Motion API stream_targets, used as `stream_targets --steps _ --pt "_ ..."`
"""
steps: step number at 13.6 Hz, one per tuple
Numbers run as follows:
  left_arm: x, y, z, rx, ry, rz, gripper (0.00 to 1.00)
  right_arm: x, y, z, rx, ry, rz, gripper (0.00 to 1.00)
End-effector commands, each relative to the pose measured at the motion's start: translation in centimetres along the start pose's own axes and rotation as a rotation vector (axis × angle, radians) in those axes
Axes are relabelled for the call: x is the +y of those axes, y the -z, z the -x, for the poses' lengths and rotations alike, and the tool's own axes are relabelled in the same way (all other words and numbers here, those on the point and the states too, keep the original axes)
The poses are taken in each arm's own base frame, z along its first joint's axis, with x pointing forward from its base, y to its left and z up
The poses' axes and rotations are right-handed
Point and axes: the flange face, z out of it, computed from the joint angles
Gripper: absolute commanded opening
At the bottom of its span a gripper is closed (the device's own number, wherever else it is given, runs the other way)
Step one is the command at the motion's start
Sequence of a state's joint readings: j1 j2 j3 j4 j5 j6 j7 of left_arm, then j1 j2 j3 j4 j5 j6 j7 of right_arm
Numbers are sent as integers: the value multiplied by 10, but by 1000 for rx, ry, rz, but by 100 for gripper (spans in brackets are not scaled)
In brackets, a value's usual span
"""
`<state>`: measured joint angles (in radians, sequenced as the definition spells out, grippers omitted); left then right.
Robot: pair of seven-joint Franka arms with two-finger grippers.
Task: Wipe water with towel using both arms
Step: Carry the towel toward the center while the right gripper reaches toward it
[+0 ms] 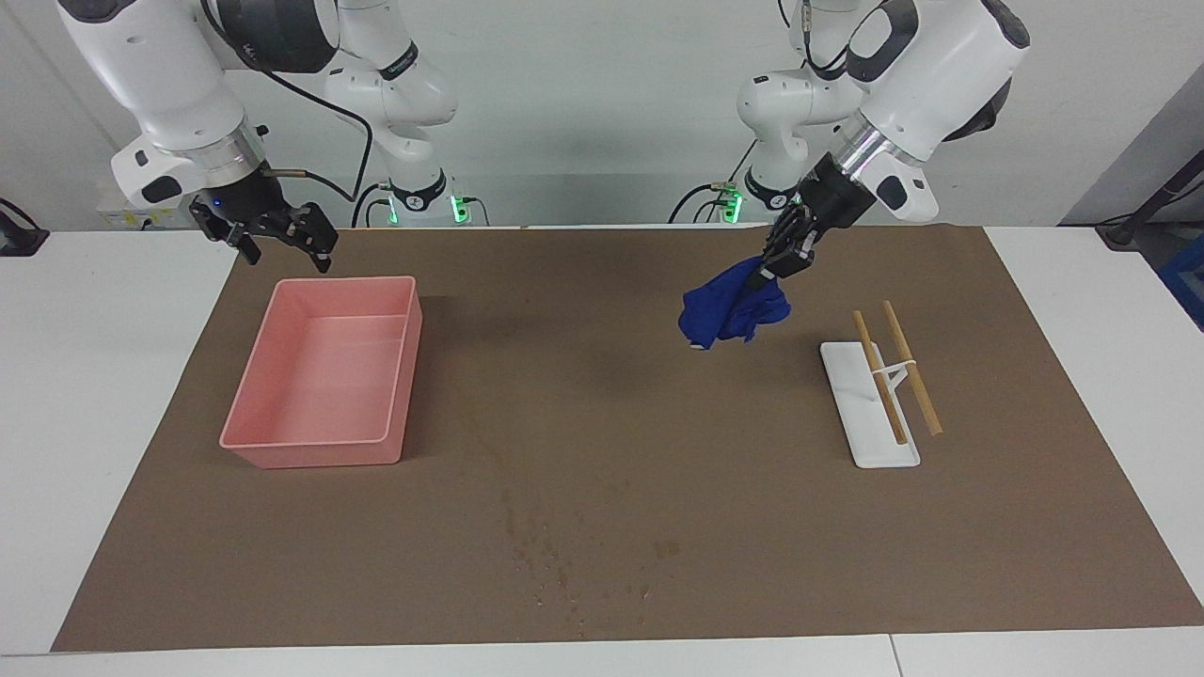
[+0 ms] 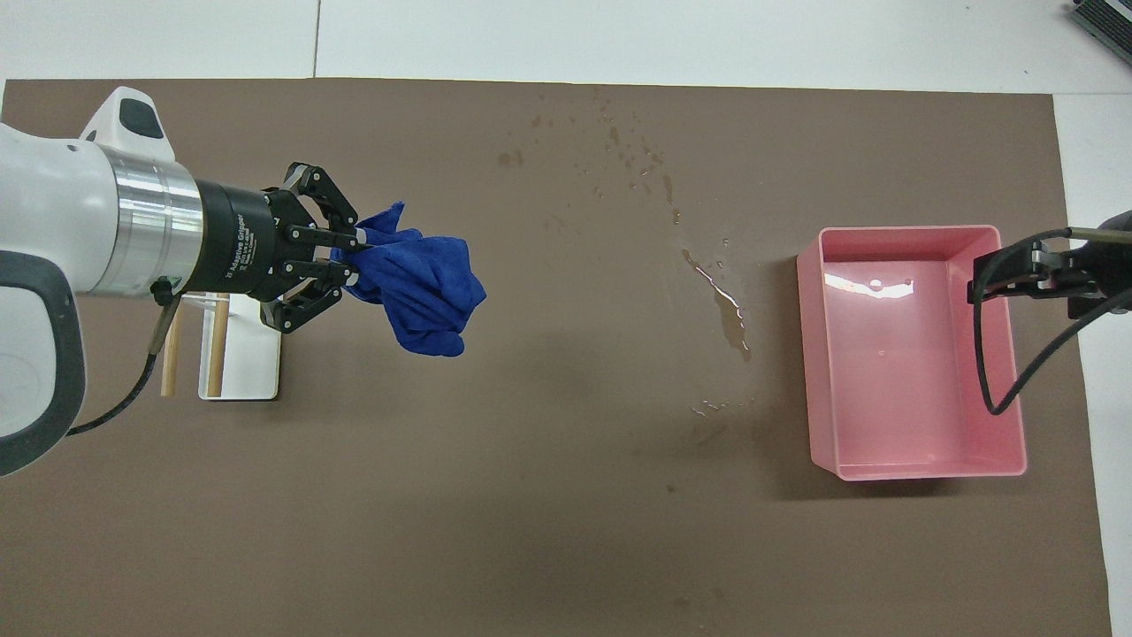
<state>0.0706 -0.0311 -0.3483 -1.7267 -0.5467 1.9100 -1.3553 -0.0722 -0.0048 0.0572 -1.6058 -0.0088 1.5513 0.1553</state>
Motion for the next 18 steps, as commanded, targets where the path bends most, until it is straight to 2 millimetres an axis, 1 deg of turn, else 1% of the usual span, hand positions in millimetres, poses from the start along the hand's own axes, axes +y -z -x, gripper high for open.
stream_targets --steps 1,10,12,13,14,18 --pt "-1 11 9 -77 107 26 0 2 0 5 7 15 4 100" --pt "5 17 29 -322 359 70 0 2 0 5 7 15 4 100" --pt "5 13 42 -346 357 67 0 2 0 5 7 15 4 100" --pt "5 11 44 -346 360 67 0 2 0 5 7 15 4 100" --pt "4 5 51 -346 353 62 0 2 0 5 7 15 4 100" --pt "1 3 51 -341 356 66 0 0 0 7 -3 18 6 100"
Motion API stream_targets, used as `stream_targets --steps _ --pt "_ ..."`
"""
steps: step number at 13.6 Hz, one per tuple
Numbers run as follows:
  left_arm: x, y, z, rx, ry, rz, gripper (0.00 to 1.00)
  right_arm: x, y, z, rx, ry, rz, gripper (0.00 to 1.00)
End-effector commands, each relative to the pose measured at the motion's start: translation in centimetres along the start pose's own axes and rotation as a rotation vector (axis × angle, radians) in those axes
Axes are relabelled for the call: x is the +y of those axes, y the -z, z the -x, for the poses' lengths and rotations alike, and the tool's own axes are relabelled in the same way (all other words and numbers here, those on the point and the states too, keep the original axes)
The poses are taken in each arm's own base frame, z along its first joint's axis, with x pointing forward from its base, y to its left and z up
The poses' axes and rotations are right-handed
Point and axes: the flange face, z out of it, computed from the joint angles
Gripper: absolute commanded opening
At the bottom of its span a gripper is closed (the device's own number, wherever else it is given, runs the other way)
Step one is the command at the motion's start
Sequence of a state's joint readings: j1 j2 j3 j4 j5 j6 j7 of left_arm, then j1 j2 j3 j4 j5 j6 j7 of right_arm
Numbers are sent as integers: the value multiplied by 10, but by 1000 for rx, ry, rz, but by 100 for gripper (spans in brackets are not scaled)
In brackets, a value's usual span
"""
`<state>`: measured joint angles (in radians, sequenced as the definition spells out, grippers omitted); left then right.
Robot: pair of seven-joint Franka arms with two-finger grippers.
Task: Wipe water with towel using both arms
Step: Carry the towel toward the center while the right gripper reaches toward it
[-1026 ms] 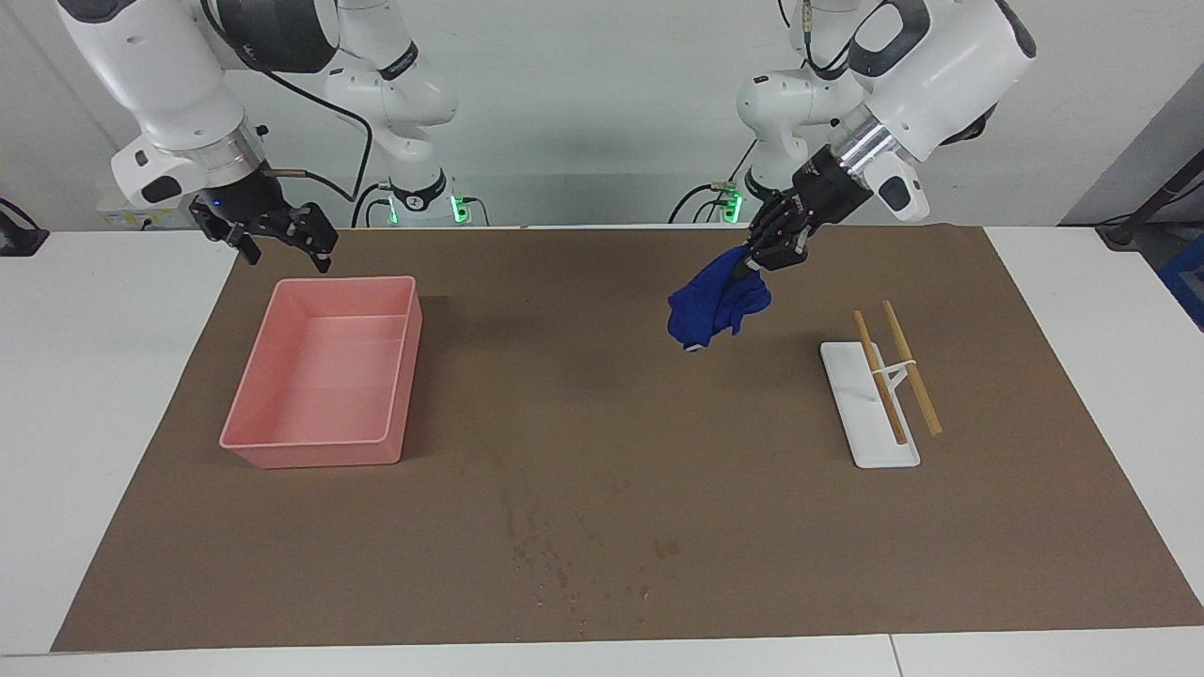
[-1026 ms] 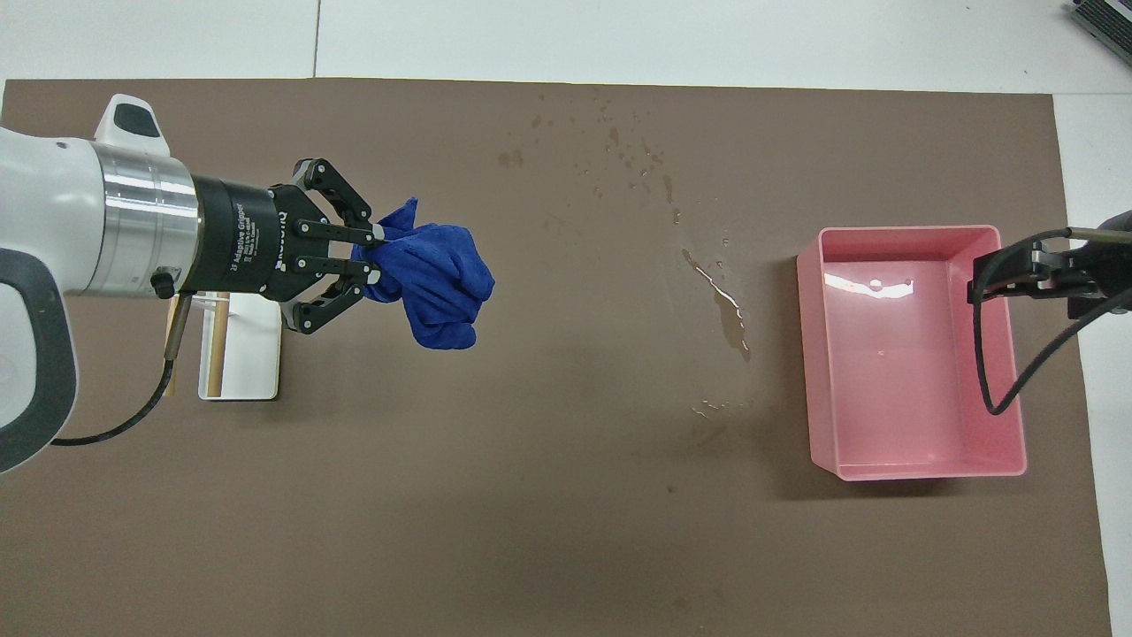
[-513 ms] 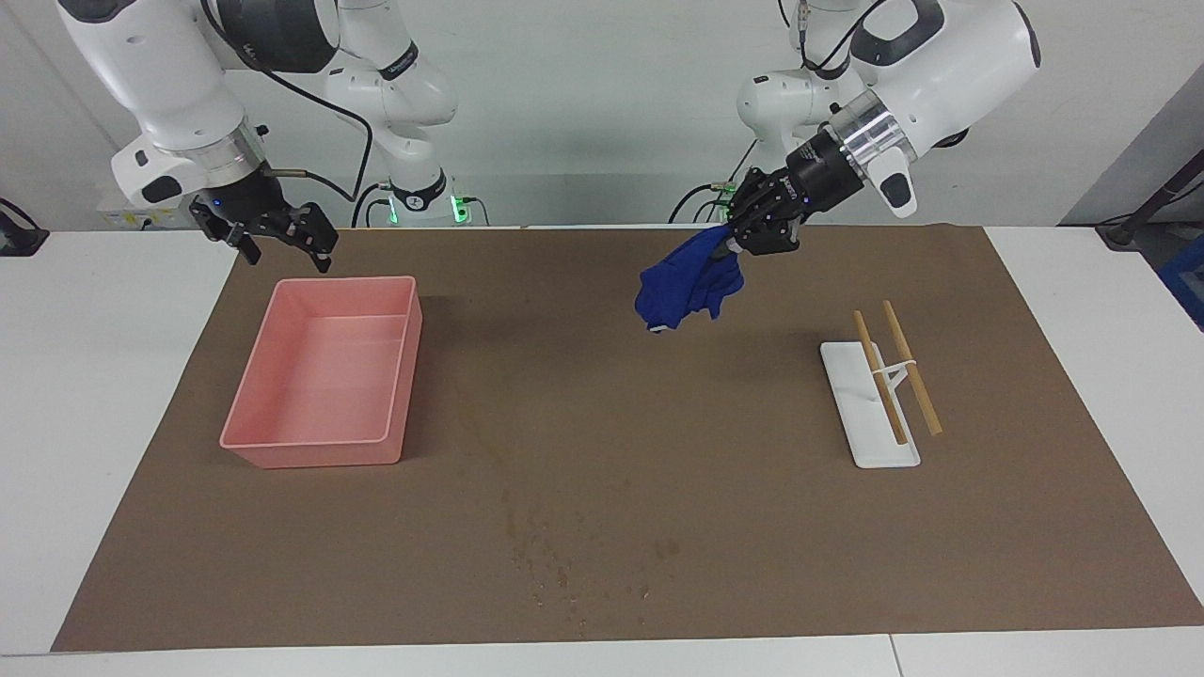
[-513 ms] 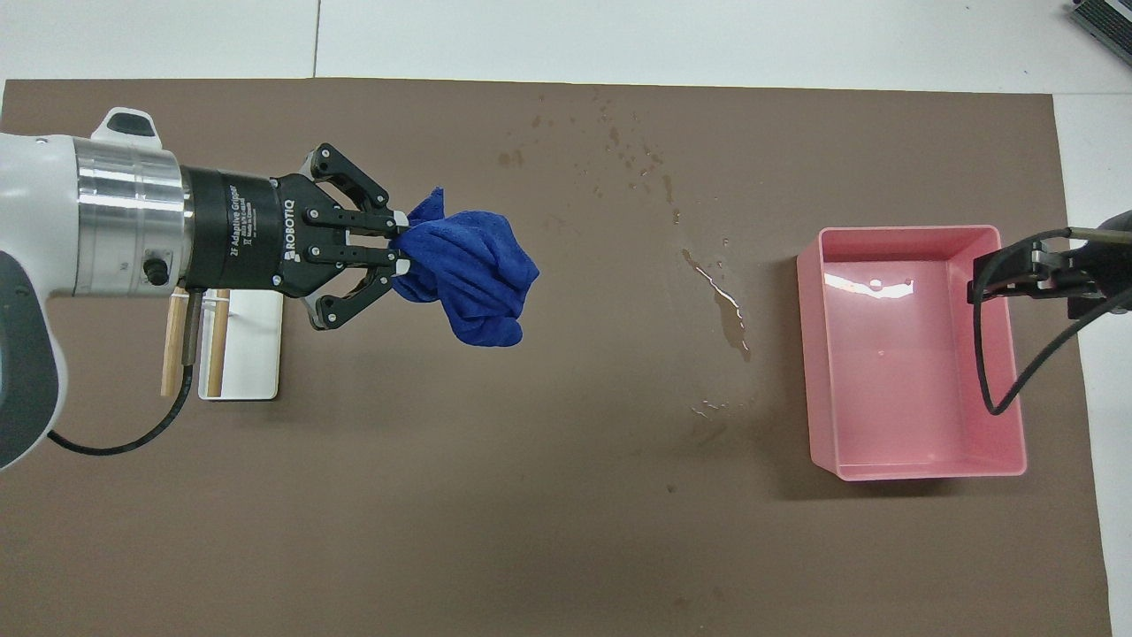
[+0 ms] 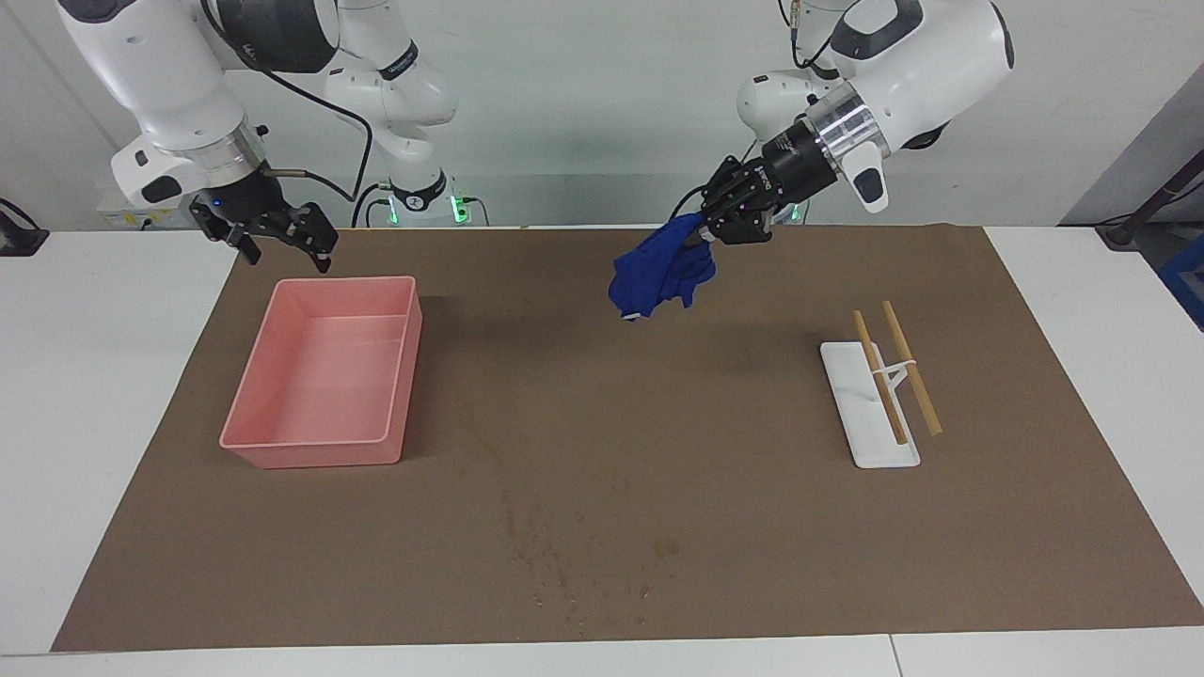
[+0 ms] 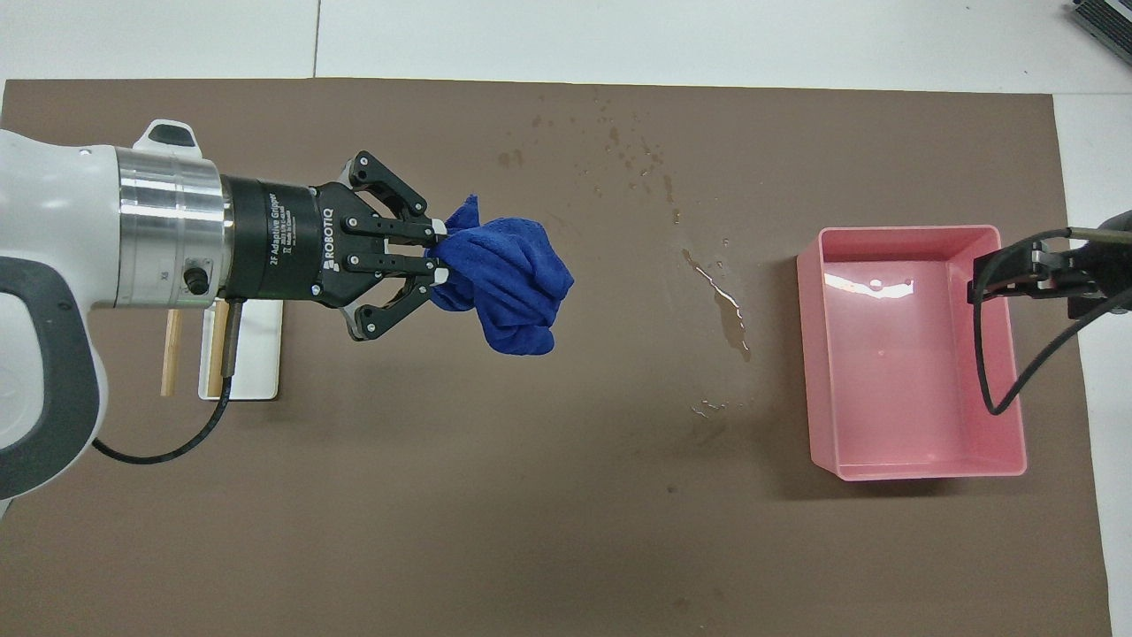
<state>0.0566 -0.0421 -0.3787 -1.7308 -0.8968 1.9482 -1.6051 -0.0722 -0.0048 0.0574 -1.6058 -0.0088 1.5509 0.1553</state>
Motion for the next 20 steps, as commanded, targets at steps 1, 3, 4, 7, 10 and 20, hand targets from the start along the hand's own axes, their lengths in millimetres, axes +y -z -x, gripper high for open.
stream_targets --steps 1,3,4,7,10,20 --pt "-6 3 4 -15 20 23 0 -5 -1 12 -30 35 9 100" --pt "-8 2 0 -9 25 25 0 -8 0 11 -31 30 -14 100" --pt "-8 1 -2 -6 30 33 0 -19 3 12 -32 -2 -79 100" --pt "-8 0 -3 -7 36 43 0 -69 15 20 -47 -259 -145 100" --pt "-6 0 -5 -11 67 61 0 -117 22 23 -94 -533 -275 99" --pt "-15 -29 27 -90 199 141 0 -278 -6 30 -283 -1067 -550 96"
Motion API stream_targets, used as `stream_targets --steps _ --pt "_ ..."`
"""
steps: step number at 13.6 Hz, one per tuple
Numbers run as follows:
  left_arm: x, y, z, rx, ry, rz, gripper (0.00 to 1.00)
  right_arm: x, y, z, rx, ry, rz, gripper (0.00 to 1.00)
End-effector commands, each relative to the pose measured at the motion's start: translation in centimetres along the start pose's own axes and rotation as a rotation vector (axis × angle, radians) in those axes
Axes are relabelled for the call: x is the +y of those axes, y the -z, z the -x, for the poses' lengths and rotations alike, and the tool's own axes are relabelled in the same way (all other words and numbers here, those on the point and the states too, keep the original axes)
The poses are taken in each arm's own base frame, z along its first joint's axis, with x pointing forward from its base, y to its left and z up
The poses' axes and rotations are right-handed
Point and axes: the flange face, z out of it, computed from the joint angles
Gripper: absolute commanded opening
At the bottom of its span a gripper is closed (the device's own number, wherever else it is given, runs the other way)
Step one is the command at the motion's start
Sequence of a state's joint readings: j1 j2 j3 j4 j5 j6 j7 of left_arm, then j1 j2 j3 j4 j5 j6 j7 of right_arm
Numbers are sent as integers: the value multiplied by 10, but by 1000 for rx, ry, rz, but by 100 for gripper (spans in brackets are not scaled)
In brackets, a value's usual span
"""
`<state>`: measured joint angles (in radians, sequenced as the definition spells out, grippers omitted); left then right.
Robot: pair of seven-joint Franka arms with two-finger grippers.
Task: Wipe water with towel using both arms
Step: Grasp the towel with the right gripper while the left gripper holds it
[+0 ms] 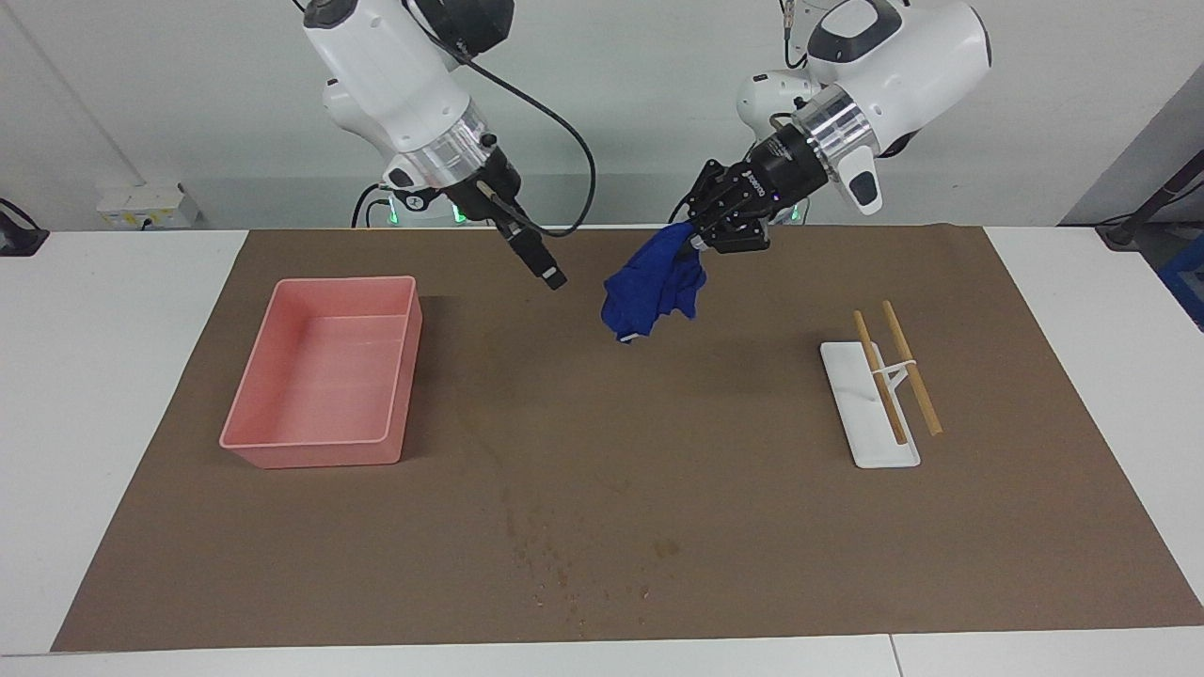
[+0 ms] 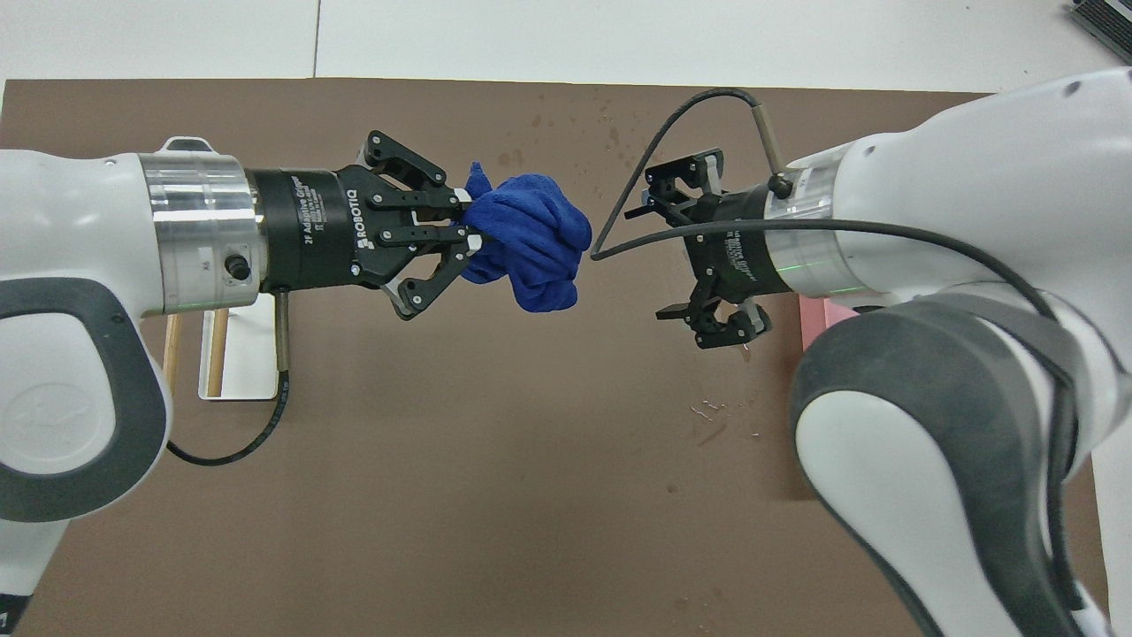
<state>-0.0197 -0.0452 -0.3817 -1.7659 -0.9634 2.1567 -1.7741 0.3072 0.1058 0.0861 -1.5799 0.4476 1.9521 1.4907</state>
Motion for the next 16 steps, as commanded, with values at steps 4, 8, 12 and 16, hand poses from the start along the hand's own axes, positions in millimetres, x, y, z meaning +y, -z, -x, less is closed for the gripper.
stream_targets --steps 4,8,12,16 --pt "-33 -22 1 0 22 12 0 -6 -44 21 -98 -144 11 95" --pt "-44 -33 5 2 25 -5 0 -7 -48 19 -98 -206 11 94" --pt "-48 -34 0 12 28 -8 0 -6 -55 14 -143 -302 -4 13" --pt "-48 -34 0 14 22 -9 0 -8 -53 11 -157 -316 -11 0"
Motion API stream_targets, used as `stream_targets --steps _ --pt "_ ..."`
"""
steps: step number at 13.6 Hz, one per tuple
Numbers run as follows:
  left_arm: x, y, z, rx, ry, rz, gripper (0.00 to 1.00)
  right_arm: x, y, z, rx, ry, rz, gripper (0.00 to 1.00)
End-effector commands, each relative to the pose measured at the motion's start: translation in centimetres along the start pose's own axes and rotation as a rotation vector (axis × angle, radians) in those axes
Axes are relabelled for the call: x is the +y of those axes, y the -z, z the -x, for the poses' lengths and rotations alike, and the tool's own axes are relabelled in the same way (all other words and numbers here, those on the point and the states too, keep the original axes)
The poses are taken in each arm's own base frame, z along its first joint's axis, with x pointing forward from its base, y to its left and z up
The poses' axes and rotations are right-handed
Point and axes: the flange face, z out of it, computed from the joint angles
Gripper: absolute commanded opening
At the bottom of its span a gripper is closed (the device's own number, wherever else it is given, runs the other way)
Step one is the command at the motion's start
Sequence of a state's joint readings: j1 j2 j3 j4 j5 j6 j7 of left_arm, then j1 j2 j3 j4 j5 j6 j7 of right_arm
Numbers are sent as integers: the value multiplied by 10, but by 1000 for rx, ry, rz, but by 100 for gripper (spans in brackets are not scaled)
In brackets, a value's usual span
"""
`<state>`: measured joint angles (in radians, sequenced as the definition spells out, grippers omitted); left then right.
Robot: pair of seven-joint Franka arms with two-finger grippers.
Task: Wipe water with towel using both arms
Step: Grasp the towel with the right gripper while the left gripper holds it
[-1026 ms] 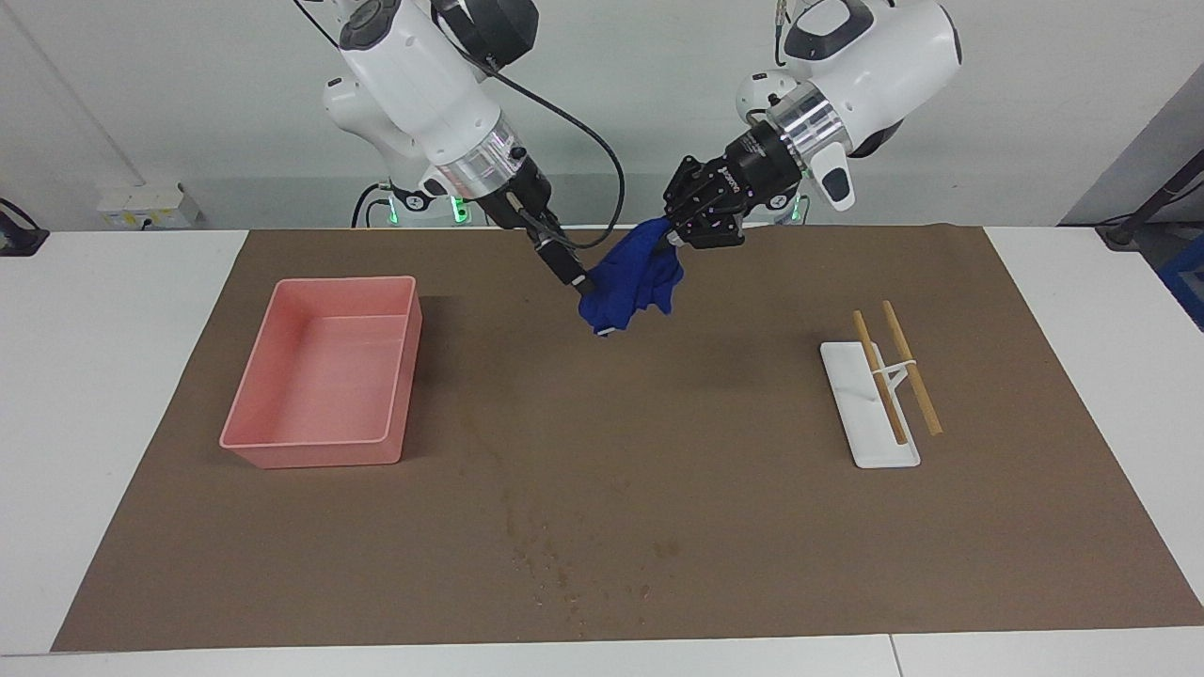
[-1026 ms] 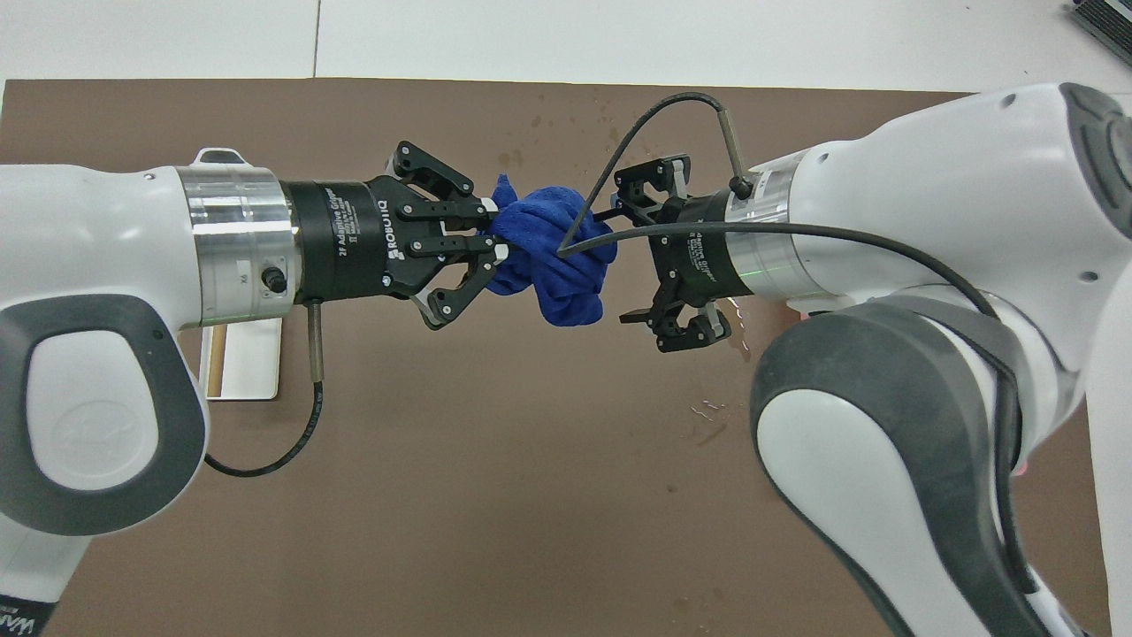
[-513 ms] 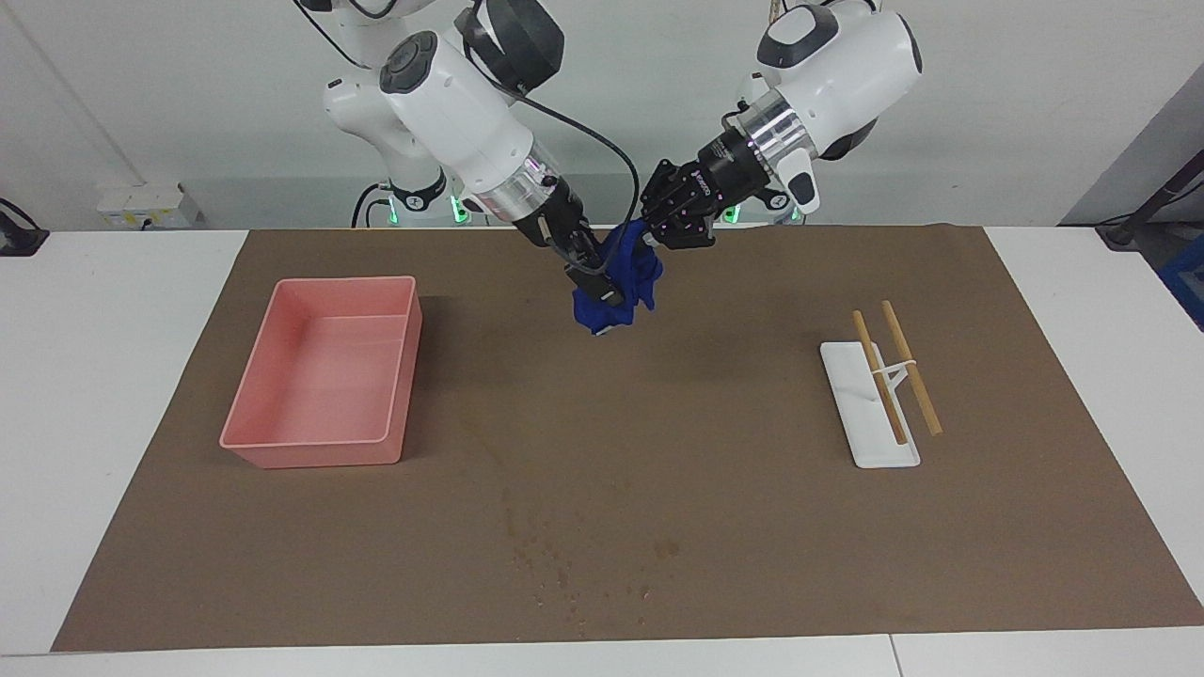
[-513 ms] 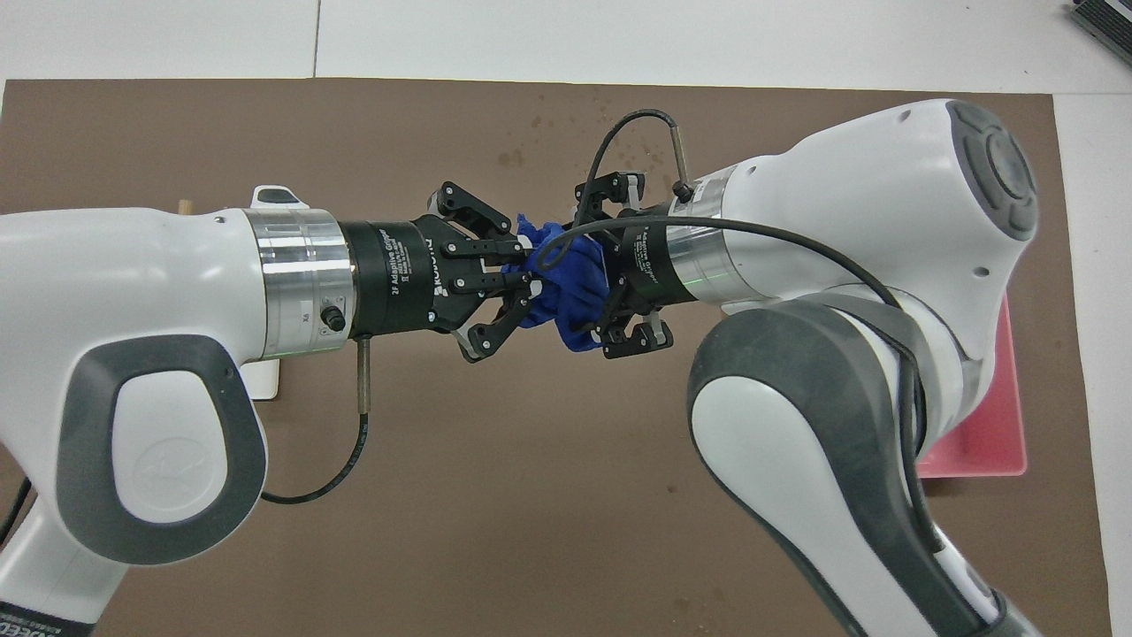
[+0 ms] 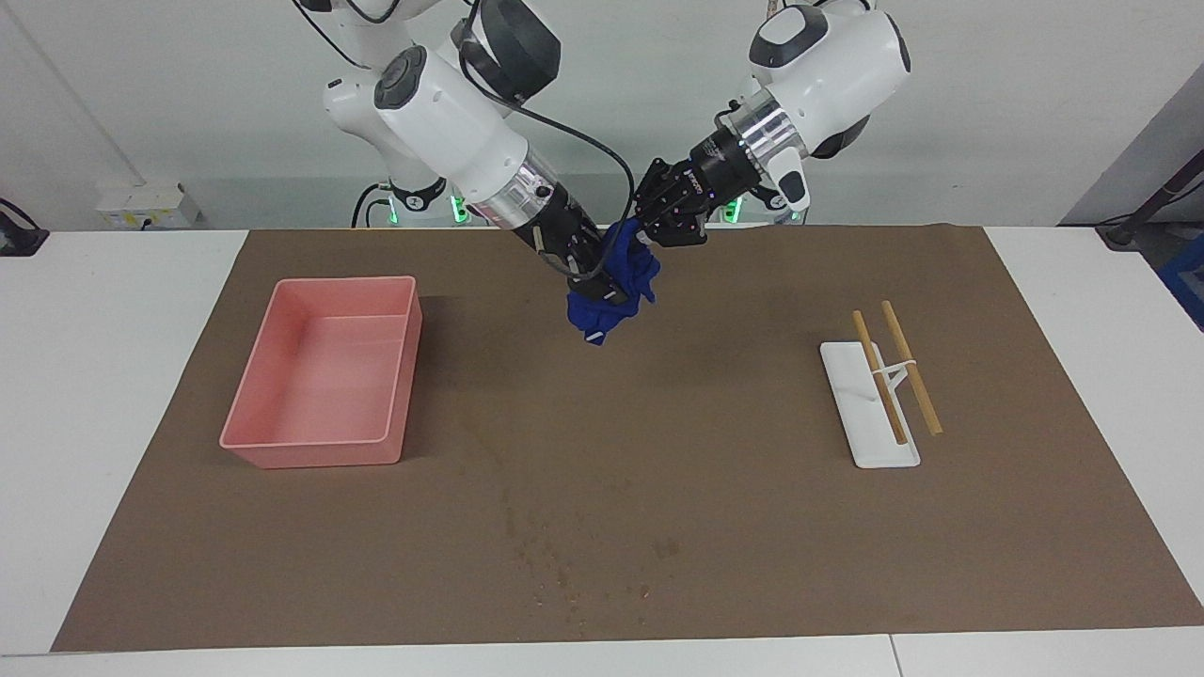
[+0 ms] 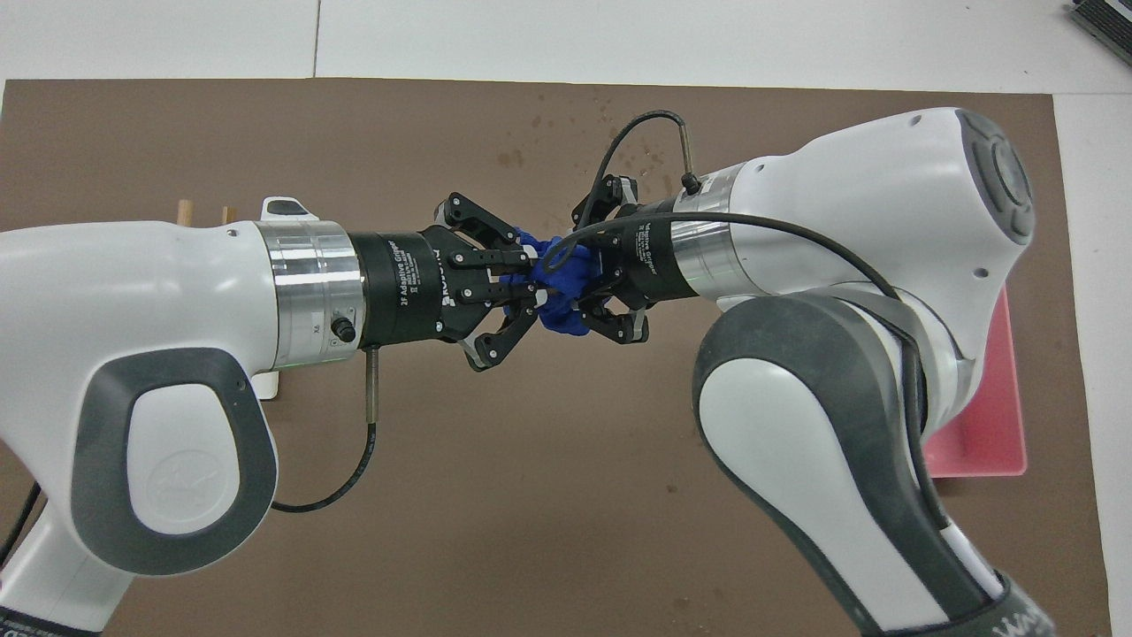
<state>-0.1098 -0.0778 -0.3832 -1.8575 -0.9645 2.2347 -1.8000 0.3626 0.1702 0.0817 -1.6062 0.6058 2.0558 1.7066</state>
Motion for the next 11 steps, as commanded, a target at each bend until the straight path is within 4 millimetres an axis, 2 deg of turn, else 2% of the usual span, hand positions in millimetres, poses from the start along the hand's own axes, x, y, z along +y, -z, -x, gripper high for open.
stream_targets --steps 1,3,4,5,7,11 --pt "-10 5 1 -12 3 11 0 -2 2 -1 -21 -31 -21 0" --pt "-9 7 2 -11 -3 16 0 -3 3 -4 -20 -34 -22 0" --pt "-9 7 3 -11 -5 17 12 -5 5 -4 -21 -35 -26 0" --pt "-8 9 4 -11 3 20 99 -6 8 -5 -22 -36 -31 0" --pt "-2 16 0 -2 2 28 100 -9 12 -8 -24 -37 -39 0" --pt "26 44 -15 200 -140 132 100 -16 19 -23 0 38 -72 0"
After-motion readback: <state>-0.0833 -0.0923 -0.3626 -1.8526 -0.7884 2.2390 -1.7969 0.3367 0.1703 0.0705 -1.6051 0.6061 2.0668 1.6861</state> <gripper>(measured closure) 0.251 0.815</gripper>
